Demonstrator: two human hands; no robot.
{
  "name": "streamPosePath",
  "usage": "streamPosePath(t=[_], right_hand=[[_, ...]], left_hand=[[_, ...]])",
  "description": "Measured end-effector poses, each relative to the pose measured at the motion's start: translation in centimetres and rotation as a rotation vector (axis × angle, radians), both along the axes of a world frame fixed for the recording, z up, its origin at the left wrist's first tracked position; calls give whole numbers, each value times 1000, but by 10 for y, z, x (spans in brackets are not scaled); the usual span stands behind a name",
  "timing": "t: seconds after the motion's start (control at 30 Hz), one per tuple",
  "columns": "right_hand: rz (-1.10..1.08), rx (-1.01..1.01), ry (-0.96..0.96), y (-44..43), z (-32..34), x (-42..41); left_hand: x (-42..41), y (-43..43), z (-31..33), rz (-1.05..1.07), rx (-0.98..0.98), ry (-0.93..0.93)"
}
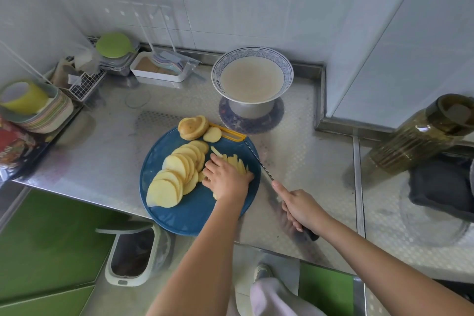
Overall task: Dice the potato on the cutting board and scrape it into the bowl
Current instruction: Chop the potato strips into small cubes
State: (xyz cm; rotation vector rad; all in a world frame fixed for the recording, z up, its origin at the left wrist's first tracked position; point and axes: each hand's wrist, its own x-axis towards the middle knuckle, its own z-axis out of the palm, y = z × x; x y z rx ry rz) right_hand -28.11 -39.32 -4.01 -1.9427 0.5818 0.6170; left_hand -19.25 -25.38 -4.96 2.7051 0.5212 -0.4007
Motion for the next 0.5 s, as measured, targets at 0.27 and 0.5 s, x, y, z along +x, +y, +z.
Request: streamPosePath(t=[0.27,0.5], right_hand=[[33,15,22,8,-6,4],[83,10,32,19,-2,19]], left_hand=[[10,37,3,-81,-86,28],[54,52,36,112,-329,113]])
